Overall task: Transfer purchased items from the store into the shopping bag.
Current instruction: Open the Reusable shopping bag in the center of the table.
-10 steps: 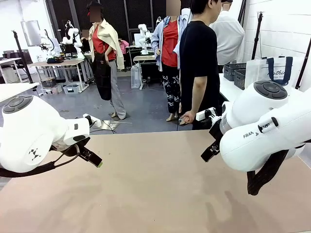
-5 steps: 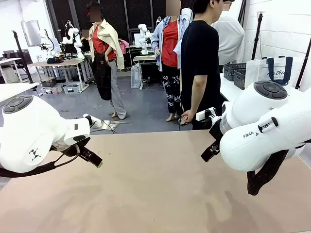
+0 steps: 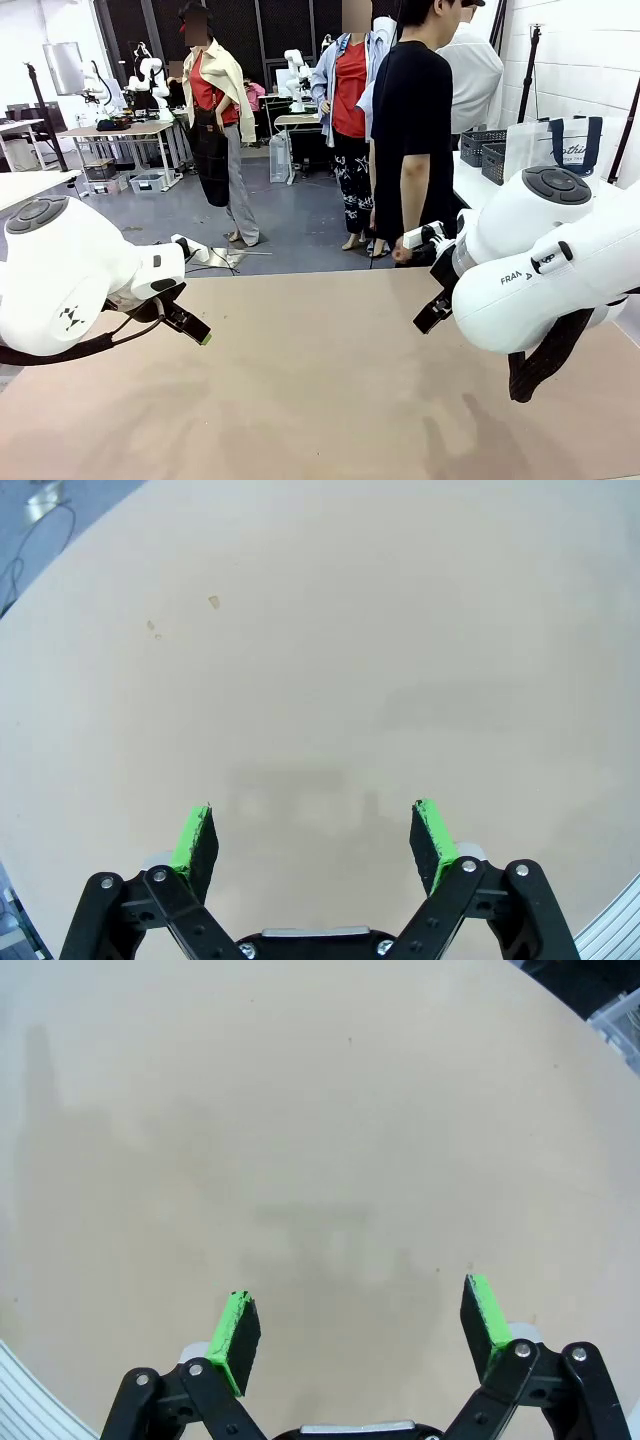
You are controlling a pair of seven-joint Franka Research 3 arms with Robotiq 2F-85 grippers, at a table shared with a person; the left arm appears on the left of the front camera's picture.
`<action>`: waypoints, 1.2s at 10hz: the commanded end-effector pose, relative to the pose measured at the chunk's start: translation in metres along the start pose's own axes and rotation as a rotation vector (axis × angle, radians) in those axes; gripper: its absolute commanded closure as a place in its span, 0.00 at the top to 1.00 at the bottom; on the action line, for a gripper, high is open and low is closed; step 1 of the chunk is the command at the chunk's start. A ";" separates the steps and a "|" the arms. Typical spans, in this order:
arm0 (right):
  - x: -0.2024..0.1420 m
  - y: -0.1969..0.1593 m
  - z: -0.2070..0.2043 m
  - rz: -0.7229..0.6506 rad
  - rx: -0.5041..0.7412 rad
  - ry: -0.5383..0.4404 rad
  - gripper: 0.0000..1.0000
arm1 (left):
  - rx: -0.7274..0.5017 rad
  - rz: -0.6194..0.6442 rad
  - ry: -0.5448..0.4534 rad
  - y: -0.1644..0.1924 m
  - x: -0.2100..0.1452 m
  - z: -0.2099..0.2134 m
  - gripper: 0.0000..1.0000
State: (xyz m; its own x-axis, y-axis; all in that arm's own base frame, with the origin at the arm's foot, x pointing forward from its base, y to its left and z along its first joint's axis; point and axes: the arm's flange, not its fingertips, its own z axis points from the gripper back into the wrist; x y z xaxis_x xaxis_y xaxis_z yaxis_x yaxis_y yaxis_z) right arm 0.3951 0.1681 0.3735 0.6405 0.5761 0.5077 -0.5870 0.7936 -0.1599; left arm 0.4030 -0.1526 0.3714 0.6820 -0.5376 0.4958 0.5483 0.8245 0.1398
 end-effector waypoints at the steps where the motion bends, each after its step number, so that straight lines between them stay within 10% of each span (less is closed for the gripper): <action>1: 0.000 0.000 0.000 0.000 0.000 0.000 1.00 | 0.000 0.003 0.000 0.001 0.000 0.000 1.00; 12: 0.000 0.000 0.000 0.000 0.000 0.000 1.00 | 0.000 0.003 0.000 0.001 0.000 0.000 1.00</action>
State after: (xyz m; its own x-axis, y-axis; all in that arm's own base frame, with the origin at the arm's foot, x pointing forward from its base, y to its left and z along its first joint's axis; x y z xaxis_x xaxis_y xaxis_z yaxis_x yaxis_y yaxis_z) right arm 0.3951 0.1681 0.3735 0.6405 0.5761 0.5077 -0.5870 0.7936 -0.1599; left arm 0.4030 -0.1527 0.3714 0.6820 -0.5377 0.4958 0.5484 0.8245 0.1398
